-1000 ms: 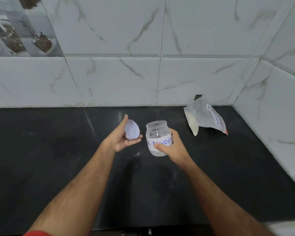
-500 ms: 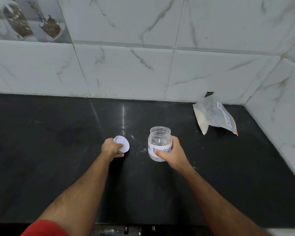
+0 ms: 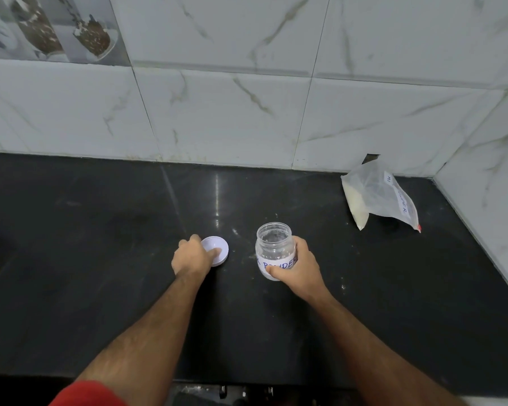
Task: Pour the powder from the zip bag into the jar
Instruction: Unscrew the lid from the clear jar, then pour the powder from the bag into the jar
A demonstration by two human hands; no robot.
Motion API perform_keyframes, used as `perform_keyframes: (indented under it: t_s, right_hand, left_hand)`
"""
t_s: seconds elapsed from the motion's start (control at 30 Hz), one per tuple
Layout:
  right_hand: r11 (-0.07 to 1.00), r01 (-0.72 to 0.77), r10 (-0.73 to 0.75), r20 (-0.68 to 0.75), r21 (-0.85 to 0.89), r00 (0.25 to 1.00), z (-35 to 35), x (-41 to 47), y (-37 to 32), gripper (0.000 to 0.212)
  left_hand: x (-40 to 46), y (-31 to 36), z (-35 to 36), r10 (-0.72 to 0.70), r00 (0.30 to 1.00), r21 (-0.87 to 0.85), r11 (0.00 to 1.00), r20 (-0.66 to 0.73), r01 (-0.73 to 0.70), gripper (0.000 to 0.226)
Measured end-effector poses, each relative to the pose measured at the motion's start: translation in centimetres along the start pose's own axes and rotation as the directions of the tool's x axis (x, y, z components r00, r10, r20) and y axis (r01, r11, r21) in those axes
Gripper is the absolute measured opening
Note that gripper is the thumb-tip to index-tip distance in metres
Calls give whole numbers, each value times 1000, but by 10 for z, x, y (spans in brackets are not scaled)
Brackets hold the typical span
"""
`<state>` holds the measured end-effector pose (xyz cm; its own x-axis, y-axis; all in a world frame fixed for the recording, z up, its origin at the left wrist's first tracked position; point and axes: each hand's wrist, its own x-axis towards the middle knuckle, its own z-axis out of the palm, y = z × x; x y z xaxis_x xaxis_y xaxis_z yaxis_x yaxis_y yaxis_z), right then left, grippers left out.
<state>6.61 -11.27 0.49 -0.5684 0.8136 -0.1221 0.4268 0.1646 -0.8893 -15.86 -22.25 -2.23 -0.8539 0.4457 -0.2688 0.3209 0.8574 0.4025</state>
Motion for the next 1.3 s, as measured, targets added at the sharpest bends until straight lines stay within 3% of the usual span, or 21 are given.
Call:
perform_keyframes:
  t_s: [0.17, 0.27, 0.37, 0.5, 0.7, 0.83, 0.93, 1.1, 1.3]
  right_hand:
    - [1000, 2, -3, 33, 31, 999, 15, 6, -4, 75]
    - [999, 10, -12, 58, 35, 998, 25, 14, -7, 76]
    - [999, 25, -28, 79, 36, 996, 35, 20, -9, 77]
    - [999, 27, -31, 110, 36, 993, 39, 26, -11, 80]
    - [1000, 19, -15, 186, -20, 982, 35, 38, -15, 85]
    - [998, 14, -1, 210, -60, 978, 32, 40, -10, 111]
    - [995, 1, 20, 212, -100, 977, 25, 37, -5, 124]
    - [992, 8, 4, 93, -128, 996, -3, 34, 9, 98]
    - [995, 20, -29, -95, -95, 995, -48, 34, 23, 57]
  left_hand:
    - [-6, 7, -6, 220, 962, -147, 959, -162, -244, 36]
    - [-12, 18, -6, 282, 958, -390, 878, -43, -276, 24]
    - [-22, 23, -1, 355, 933, -539, 798, 60, -269, 32]
    - [-32, 26, -2, 324, 942, -623, 755, 83, -205, 45]
    - [-35, 27, -6, 315, 944, -651, 737, 97, -179, 42]
    - [-34, 26, -2, 269, 961, -669, 725, 56, -164, 38]
    - [-42, 25, 6, 181, 982, -676, 717, -52, -168, 36]
    - [-86, 34, 18, 145, 957, -671, 686, -253, -281, 13]
    - [-120, 65, 52, 304, 917, -648, 649, -259, -399, 13]
